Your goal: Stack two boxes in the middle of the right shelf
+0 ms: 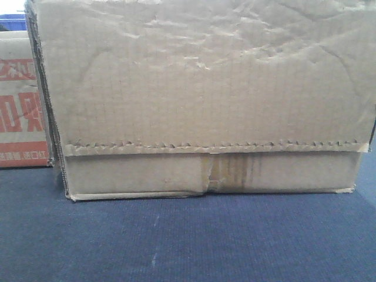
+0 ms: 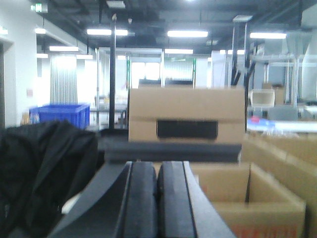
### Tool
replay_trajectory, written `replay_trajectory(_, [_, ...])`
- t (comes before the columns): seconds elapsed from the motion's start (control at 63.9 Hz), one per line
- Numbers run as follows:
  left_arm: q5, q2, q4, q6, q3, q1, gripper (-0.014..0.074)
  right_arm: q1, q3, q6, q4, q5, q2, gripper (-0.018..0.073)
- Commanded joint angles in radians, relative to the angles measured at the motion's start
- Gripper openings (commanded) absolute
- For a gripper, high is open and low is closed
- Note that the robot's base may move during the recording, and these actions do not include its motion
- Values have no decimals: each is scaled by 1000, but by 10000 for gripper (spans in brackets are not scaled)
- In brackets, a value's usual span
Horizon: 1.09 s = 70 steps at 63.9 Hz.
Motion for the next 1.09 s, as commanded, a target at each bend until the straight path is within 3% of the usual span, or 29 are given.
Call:
replay_trajectory(0.0, [35, -4, -4, -7, -122, -2, -111, -6, -128, 0, -27, 29, -2, -153])
replay_trajectory(0.25, [521, 178, -4, -27, -631, -2, -108, -6, -541, 0, -31, 285, 178, -151])
replay_trajectory(0.313, [621, 256, -4, -27, -744, -2, -65, -6, -623, 0, -31, 333, 262, -120])
replay_trajectory(0.375, [710, 327, -4, -27, -832, -2, 17, -6, -685, 0, -31, 359, 342, -40])
replay_trajectory(0.501, [871, 474, 1, -27, -984, -4, 241, -6, -783, 0, -31, 392, 486, 231])
replay_trajectory(0.673, [873, 562, 8, -27, -1010, -61, 531, -6, -803, 0, -31, 347, 599, 568])
replay_trajectory(0.751, [892, 601, 14, -27, -1012, -78, 602, -6, -803, 0, -31, 338, 626, 570])
replay_trajectory(0.939, [956, 743, 4, -27, -1033, -85, 601, 3, -803, 0, -31, 338, 656, 570])
replay_trajectory(1.079, [1130, 930, -62, -27, -1148, -85, 601, 25, -803, 0, -31, 338, 656, 570])
